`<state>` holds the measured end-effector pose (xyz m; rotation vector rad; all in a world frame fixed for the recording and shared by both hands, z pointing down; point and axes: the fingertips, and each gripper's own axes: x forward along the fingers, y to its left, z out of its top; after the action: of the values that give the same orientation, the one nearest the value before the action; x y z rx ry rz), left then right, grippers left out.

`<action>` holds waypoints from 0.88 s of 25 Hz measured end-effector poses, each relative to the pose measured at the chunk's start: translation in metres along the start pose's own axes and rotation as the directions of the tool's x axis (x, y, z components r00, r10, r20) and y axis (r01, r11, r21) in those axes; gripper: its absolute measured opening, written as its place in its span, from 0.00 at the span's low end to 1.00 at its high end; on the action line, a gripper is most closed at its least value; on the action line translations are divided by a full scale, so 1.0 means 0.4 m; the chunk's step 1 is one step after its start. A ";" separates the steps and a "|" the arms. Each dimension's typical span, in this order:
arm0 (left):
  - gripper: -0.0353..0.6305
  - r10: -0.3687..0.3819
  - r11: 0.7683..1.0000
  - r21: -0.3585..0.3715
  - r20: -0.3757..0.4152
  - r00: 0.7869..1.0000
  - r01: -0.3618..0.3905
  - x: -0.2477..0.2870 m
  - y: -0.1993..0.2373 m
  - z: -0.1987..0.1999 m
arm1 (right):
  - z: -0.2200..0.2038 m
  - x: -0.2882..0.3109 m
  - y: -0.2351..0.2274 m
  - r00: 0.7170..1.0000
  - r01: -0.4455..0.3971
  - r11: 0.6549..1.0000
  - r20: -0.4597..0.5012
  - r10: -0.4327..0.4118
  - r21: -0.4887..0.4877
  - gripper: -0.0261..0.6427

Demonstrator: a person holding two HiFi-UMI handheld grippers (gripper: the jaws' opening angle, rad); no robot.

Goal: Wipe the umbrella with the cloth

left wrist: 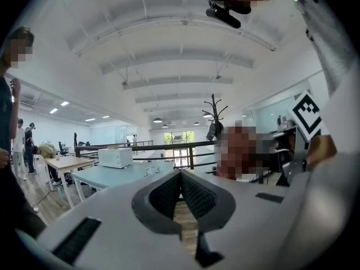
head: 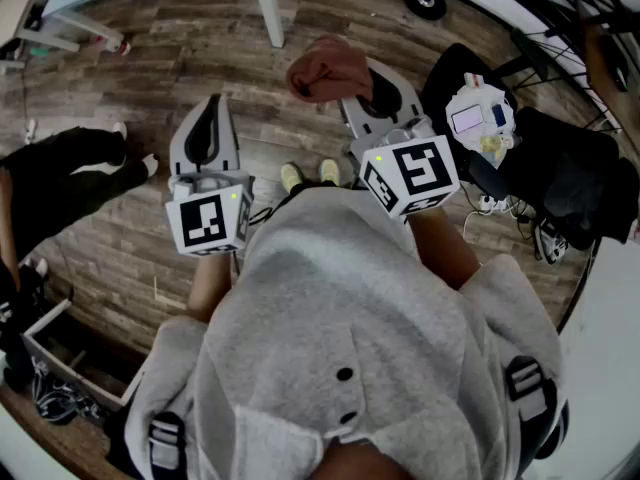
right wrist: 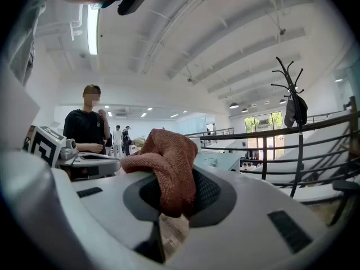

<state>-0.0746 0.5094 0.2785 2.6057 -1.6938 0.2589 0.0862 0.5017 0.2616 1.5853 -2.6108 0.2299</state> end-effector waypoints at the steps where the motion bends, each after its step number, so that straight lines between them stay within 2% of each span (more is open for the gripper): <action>1: 0.08 -0.004 1.000 -0.021 0.009 1.000 0.004 -0.002 0.009 -0.002 | 0.004 -0.003 0.004 1.000 0.011 1.000 0.006 -0.011 -0.014 0.15; 3: 0.08 -0.011 0.999 -0.047 0.026 1.000 0.012 -0.003 0.031 -0.004 | 0.007 -0.002 0.011 0.999 0.036 0.999 0.016 -0.035 -0.036 0.15; 9: 0.08 -0.021 0.998 -0.050 0.045 0.999 0.024 0.004 0.104 0.005 | 0.023 0.048 0.023 0.997 0.076 0.996 0.034 -0.075 -0.048 0.15; 17: 0.08 -0.028 0.998 -0.046 0.068 0.997 0.031 0.001 0.146 0.016 | 0.019 0.066 0.025 0.993 0.105 0.994 0.046 -0.105 0.004 0.15; 22: 0.08 -0.039 0.997 -0.069 0.098 0.994 0.046 0.012 0.188 0.010 | 0.007 0.102 0.035 0.990 0.131 0.991 0.049 -0.129 -0.037 0.15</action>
<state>-0.1406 0.4740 0.2701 2.6392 -1.6405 0.0704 0.0549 0.4720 0.2633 1.7600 -2.5151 0.1328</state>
